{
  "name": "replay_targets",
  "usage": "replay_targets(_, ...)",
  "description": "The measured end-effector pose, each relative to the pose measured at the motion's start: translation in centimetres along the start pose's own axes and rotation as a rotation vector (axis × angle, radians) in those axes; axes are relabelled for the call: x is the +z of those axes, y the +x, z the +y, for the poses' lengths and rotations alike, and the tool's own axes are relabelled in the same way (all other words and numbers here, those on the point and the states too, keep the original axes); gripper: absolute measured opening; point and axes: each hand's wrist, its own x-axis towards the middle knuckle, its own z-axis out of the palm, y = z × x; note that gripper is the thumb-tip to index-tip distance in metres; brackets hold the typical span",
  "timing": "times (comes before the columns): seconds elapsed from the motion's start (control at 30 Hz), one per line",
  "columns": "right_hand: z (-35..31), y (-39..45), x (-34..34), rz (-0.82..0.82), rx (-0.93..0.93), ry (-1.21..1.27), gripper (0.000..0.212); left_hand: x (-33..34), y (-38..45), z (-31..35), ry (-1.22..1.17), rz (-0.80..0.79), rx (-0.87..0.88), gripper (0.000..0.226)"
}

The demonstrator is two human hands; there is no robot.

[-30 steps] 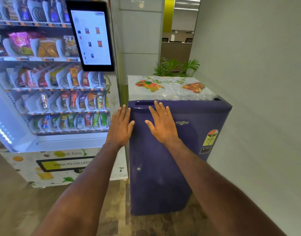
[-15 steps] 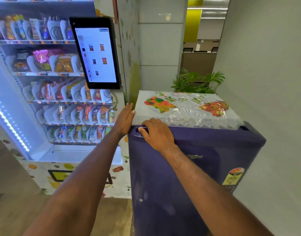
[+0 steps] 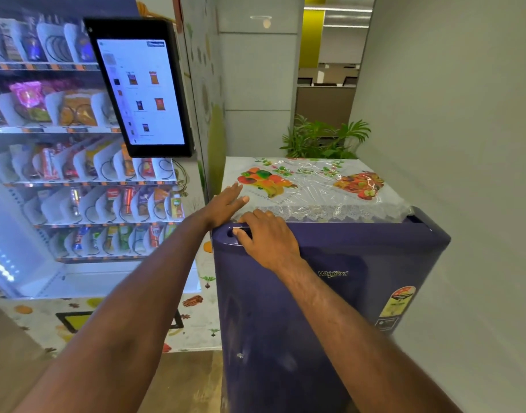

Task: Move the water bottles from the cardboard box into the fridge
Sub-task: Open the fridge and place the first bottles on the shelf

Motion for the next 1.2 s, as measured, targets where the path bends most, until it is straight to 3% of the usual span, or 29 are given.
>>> replay_targets(0.2, -0.2, 0.1, -0.3, -0.028, 0.045, 0.038, 0.035, 0.1, 1.3, 0.4, 0.178, -0.14, -0.082, 0.06)
replay_targets(0.43, -0.7, 0.3, -0.2, -0.015, 0.089, 0.085, 0.032, 0.0, 3.2, -1.8, 0.373, -0.192, -0.027, 0.063)
replay_targets(0.63, -1.6, 0.9, -0.3, 0.009, 0.166, 0.087, 0.038, 0.5, 3.1, -1.6, 0.37, -0.132, -0.018, 0.055)
replay_targets(0.73, -2.7, 1.5, -0.4, 0.033, 0.216, 0.037, 0.047, 0.2, 3.0, -1.2, 0.389, -0.19, 0.0, 0.062)
replay_targets(0.87, -3.7, 1.4, -0.7, 0.029, 0.245, 0.019, 0.052, 0.1, 2.0, -0.7, 0.381, -0.153, -0.005, 0.067)
replay_targets(1.03, -4.3, -1.8, -2.3, -0.051, 0.269, 0.042, 0.05, 0.7, 2.0, -1.0, 0.367, -0.108, -0.006, 0.07)
replay_targets(1.2, -3.2, -3.4, -4.5, -0.183, 0.45, 0.12, 0.057, 1.1, 1.6, -1.4, 0.372, -0.04, 0.035, 0.069)
